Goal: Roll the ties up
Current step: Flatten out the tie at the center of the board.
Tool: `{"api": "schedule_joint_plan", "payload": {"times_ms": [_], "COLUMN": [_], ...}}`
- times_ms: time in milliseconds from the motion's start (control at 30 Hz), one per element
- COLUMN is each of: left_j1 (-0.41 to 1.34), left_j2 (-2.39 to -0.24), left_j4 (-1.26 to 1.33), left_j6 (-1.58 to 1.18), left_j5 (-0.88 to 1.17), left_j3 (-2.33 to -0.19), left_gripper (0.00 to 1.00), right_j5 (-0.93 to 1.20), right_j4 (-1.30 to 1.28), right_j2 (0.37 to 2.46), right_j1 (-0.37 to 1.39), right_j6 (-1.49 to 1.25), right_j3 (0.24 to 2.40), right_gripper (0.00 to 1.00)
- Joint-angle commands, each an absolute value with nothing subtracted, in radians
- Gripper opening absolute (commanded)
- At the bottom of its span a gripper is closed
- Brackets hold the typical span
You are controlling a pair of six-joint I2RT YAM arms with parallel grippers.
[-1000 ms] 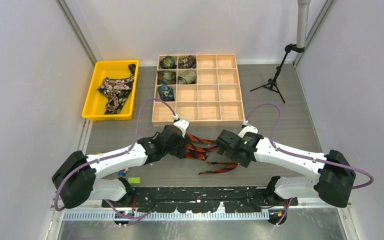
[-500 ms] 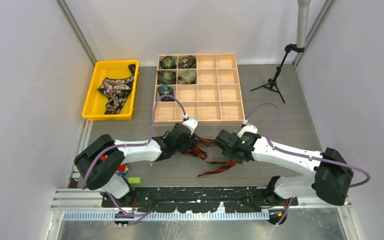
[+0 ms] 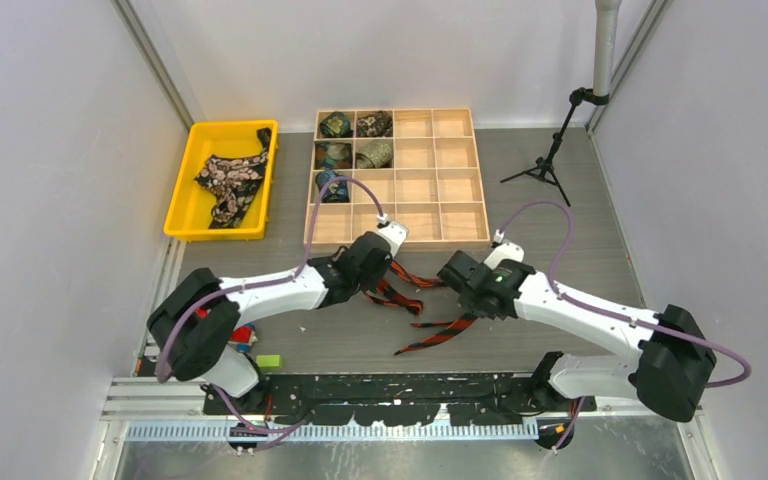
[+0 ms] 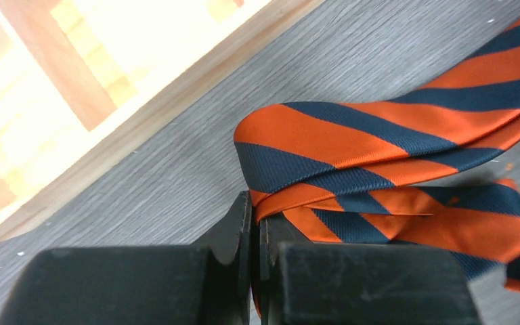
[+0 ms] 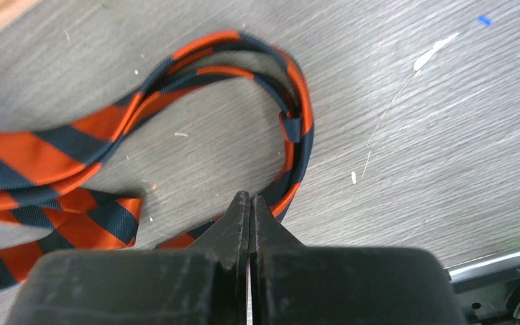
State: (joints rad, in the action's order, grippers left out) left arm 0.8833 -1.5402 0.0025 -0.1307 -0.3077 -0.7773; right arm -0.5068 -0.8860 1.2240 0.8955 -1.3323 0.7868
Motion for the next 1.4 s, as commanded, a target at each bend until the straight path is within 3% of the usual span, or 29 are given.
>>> {"api": "schedule_joint_plan", "payload": {"times_ms": [0,200,300,367,400,500,567,667,800,933,1133,1267,1367], "left_j1": [0.881,0.879,0.874,0.874,0.874,0.874,0.874,0.874,0.874,0.873,0.866,0.861,0.853], "left_j2": [-1.413,-1.233,-1.166,-1.141,-1.136,-1.136,-1.143,-1.153,-1.157,-1.151,-1.137,-1.125,-1.111], "left_j4": [-0.401,-0.719,-0.756,-0.757,-0.762,-0.768,-0.772,-0.773,-0.770,-0.776,-0.786,-0.804,-0.823], "left_j6": [-0.144,-0.273,-0.381,-0.411,-0.421,-0.437,-0.444,-0.445,-0.445,-0.444,-0.440,-0.439,-0.432], "left_j5": [-0.281,-0.259,-0.198,-0.185,-0.189,-0.184,-0.174,-0.165,-0.153,-0.150,-0.142,-0.131,-0.118], "left_j3": [-0.909,-0.903,-0.873,-0.850,-0.844,-0.847,-0.856,-0.866,-0.869,-0.868,-0.859,-0.862,-0.866], "left_gripper": [0.00,0.00,0.00,0.00,0.00,0.00,0.00,0.00,0.00,0.00,0.00,0.00,0.00], "right_j5": [-0.530,-0.514,-0.487,-0.399,-0.335,-0.339,-0.364,-0.372,-0.357,-0.357,-0.389,-0.415,-0.460], "right_j4": [-0.867,-0.873,-0.907,-0.902,-0.894,-0.923,-0.956,-0.958,-0.889,-0.870,-0.872,-0.896,-0.967], "right_j2": [1.145,1.175,1.190,1.189,1.187,1.182,1.186,1.190,1.204,1.269,1.349,1.328,1.286], "right_j1": [0.828,0.695,0.675,0.678,0.690,0.797,0.885,0.987,1.066,1.106,1.114,1.100,1.050], "right_j6": [-1.187,-0.971,-0.945,-0.947,-0.950,-0.994,-1.044,-1.153,-1.257,-1.302,-1.303,-1.287,-1.266], "right_j3": [0.805,0.886,0.940,0.963,0.968,0.988,0.995,0.959,0.857,0.830,0.838,0.844,0.859], "right_gripper": [0.00,0.00,0.04,0.25,0.43,0.76,0.83,0.85,0.79,0.65,0.34,0.02,0.00]}}
